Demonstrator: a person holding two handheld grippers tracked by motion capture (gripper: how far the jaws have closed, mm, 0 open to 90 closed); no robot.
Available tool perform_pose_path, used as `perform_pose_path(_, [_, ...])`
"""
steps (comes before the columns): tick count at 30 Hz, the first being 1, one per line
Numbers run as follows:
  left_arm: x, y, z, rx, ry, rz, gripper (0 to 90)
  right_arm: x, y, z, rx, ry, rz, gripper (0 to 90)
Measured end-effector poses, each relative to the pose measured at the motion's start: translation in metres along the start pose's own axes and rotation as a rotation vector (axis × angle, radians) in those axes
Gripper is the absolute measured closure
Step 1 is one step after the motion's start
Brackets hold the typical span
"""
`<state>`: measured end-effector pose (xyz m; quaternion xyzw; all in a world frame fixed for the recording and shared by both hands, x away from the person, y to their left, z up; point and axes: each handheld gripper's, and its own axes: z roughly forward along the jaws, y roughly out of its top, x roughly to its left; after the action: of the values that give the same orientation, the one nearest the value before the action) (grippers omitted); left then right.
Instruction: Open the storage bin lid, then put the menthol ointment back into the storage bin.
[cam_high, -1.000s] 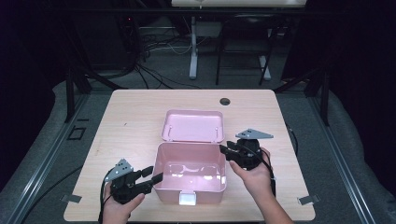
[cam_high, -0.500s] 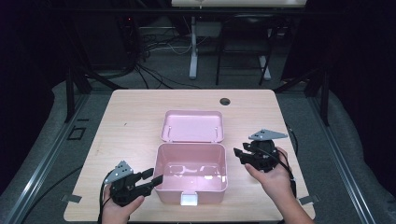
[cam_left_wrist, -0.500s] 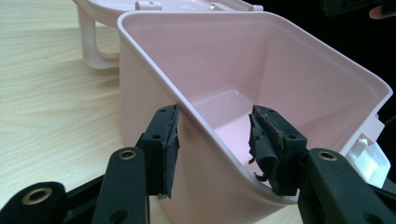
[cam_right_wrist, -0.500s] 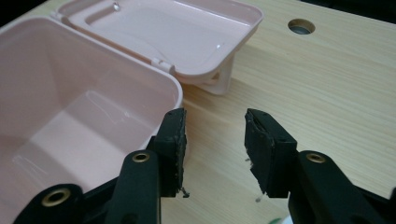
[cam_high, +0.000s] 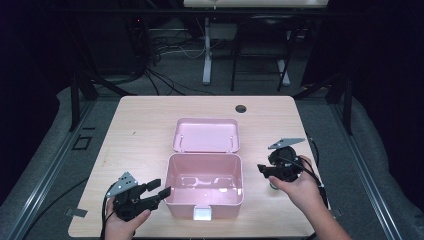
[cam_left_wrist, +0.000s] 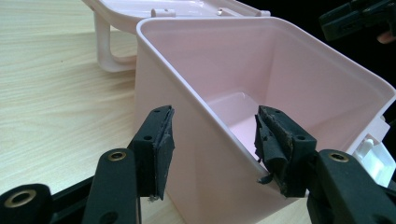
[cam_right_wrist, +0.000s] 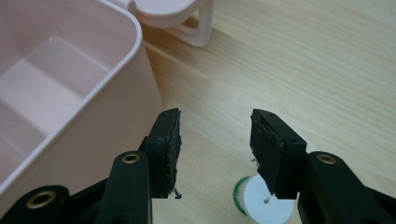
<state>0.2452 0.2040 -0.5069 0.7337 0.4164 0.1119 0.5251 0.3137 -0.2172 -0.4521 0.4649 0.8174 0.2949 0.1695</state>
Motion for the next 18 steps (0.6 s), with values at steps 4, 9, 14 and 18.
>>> perform_pose_path(4, [0.000, 0.000, 0.000, 0.000, 0.000, 0.008, 46.7, -0.003, 0.002, 0.006, 0.083, 0.001, -0.007, 52.5])
perform_pose_path(9, [-0.001, 0.000, -0.002, -0.002, 0.009, 0.018, 46.4, -0.005, 0.004, 0.011, 0.166, -0.008, -0.016, 50.4])
perform_pose_path(14, [-0.001, 0.000, -0.002, -0.002, 0.009, 0.020, 46.1, -0.009, 0.006, 0.016, 0.270, -0.008, -0.030, 46.5])
perform_pose_path(18, [-0.001, 0.000, -0.002, -0.001, 0.008, 0.021, 45.9, -0.014, 0.008, 0.020, 0.315, -0.010, -0.024, 46.2])
